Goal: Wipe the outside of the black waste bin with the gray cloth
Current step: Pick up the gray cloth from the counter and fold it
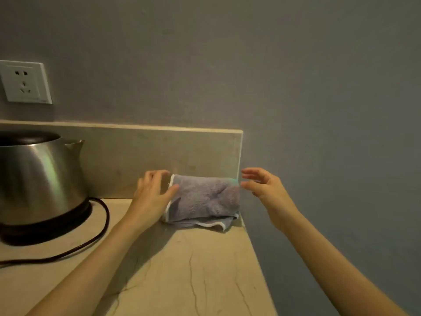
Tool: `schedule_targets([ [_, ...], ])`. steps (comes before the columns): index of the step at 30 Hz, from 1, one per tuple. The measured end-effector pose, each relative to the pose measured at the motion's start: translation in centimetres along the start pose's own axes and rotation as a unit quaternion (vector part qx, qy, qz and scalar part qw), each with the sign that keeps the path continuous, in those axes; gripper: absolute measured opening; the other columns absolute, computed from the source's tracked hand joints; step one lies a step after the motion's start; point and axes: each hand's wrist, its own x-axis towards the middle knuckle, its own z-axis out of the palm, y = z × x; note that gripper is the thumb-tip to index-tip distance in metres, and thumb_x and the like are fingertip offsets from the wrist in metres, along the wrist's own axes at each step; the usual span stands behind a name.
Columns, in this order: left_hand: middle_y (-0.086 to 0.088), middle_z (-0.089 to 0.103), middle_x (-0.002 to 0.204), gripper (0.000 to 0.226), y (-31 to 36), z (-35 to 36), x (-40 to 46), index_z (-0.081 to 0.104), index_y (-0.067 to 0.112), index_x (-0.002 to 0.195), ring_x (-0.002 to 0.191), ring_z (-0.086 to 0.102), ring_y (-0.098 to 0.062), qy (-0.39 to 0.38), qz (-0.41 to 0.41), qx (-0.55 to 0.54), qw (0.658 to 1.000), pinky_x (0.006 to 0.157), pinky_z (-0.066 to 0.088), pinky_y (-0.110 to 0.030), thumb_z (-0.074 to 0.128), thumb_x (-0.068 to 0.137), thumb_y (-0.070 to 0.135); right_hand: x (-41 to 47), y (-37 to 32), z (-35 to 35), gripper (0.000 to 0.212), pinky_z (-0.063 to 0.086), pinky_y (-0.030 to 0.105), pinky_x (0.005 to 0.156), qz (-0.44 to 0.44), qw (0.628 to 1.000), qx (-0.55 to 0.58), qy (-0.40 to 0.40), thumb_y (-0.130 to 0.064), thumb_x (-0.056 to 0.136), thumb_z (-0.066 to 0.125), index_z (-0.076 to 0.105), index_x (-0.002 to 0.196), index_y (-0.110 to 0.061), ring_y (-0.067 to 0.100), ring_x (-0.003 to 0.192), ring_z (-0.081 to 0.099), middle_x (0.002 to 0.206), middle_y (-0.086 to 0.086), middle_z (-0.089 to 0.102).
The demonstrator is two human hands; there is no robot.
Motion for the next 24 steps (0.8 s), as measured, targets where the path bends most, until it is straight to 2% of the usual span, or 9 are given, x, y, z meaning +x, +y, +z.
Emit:
schedule_targets([
  [2,-0.009,0.038,0.138,0.056,-0.8,0.2,0.1,0.04,0.019,0.135,0.128,0.032,-0.028,-0.028,-0.046,-0.029,0.998,0.105,0.029,-0.039,0.055,0.088,0.044,0.4,0.3,1.4,0.021,0.042,0.011,0.058,0.042,0.999,0.005,0.03,-0.007,0.082,0.068,0.064,0.101,-0.016,0.002,0.084,0.057,0.101,0.002,0.063],
  [4,-0.011,0.038,0.141,0.067,-1.6,0.6,-0.2,0.035,0.016,0.14,0.129,0.036,-0.028,-0.076,-0.084,-0.082,0.99,0.107,0.031,-0.044,0.056,0.086,0.049,0.6,1.2,2.6,0.024,0.039,0.017,0.059,0.091,0.994,0.026,0.051,-0.01,0.083,0.069,0.06,0.105,-0.013,0.004,0.081,0.055,0.102,0.006,0.061],
  [7,-0.005,0.048,0.136,0.07,-2.4,1.1,-0.4,0.037,0.014,0.137,0.12,0.048,-0.02,-0.124,-0.082,-0.143,0.978,0.101,0.04,-0.04,0.062,0.082,0.05,0.9,2.8,3.6,0.046,0.037,0.02,0.059,0.156,0.984,0.045,0.07,-0.018,0.081,0.074,0.048,0.117,-0.01,0.007,0.082,0.053,0.11,0.008,0.056],
  [9,0.001,0.052,0.13,0.073,-2.2,1.4,-0.3,0.034,0.017,0.137,0.112,0.053,-0.016,-0.143,-0.081,-0.174,0.971,0.093,0.044,-0.033,0.066,0.079,0.049,0.7,3.4,4.0,0.052,0.041,0.02,0.057,0.203,0.977,0.044,0.051,-0.025,0.077,0.077,0.048,0.117,-0.01,0.008,0.082,0.057,0.106,0.004,0.059],
  [11,-0.001,0.052,0.13,0.079,-2.0,1.6,0.0,0.031,0.013,0.139,0.111,0.053,-0.017,-0.149,-0.104,-0.2,0.963,0.091,0.045,-0.033,0.071,0.077,0.044,0.4,3.6,4.3,0.045,0.049,0.018,0.054,0.233,0.971,0.045,0.001,-0.026,0.073,0.08,0.059,0.108,-0.007,0.008,0.076,0.066,0.093,0.001,0.069],
  [15,-0.005,0.054,0.126,0.085,-2.1,1.9,0.2,0.033,0.009,0.137,0.11,0.056,-0.022,-0.142,-0.132,-0.248,0.949,0.092,0.047,-0.038,0.081,0.07,0.031,0.3,3.6,4.6,0.048,0.057,0.027,0.071,0.189,0.981,0.019,-0.034,-0.013,0.069,0.082,0.063,0.112,-0.004,0.02,0.086,0.07,0.097,0.009,0.073],
  [18,0.004,0.062,0.11,0.066,-1.7,1.6,-0.3,0.047,0.015,0.12,0.091,0.062,-0.007,-0.153,-0.111,-0.286,0.939,0.068,0.05,-0.019,0.085,0.066,0.02,-0.4,3.0,4.8,0.055,0.054,0.045,0.089,0.148,0.987,0.054,-0.014,0.0,0.07,0.077,0.055,0.12,-0.002,0.031,0.099,0.066,0.11,0.018,0.067],
  [20,0.005,0.068,0.101,0.051,-1.0,1.7,-0.5,0.057,0.017,0.107,0.08,0.066,0.0,-0.161,-0.094,-0.319,0.929,0.059,0.049,-0.013,0.084,0.064,0.011,-1.1,2.5,4.6,0.049,0.055,0.048,0.084,0.123,0.986,0.111,0.007,0.012,0.07,0.069,0.054,0.117,0.004,0.035,0.095,0.066,0.107,0.025,0.066],
  [24,0.004,0.073,0.092,0.041,1.4,1.8,-1.3,0.063,0.02,0.096,0.08,0.069,-0.005,-0.176,-0.079,-0.363,0.912,0.059,0.051,-0.015,0.083,0.064,0.004,-3.0,1.4,2.8,0.029,0.059,0.038,0.065,0.095,0.975,0.197,0.04,0.023,0.071,0.056,0.061,0.097,0.011,0.035,0.078,0.067,0.083,0.023,0.069],
])
